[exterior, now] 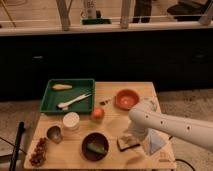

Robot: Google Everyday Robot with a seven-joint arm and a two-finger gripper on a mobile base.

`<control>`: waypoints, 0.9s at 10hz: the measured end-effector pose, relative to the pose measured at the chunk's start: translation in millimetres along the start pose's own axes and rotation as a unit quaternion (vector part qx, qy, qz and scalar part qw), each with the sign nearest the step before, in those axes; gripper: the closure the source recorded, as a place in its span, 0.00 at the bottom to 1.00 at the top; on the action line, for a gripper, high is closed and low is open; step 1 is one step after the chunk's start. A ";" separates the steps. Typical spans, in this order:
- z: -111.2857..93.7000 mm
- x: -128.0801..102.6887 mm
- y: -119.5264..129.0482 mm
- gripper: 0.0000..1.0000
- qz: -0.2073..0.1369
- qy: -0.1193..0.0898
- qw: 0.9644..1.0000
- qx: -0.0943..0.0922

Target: Place eraser in metal cup

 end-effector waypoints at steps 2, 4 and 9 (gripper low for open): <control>4.7 -0.1 2.2 0.20 0.013 -0.002 1.000 -0.001; 10.7 -1.2 1.6 0.21 0.023 -0.003 1.000 0.002; 25.8 -2.2 -0.4 0.64 0.031 -0.005 0.999 -0.011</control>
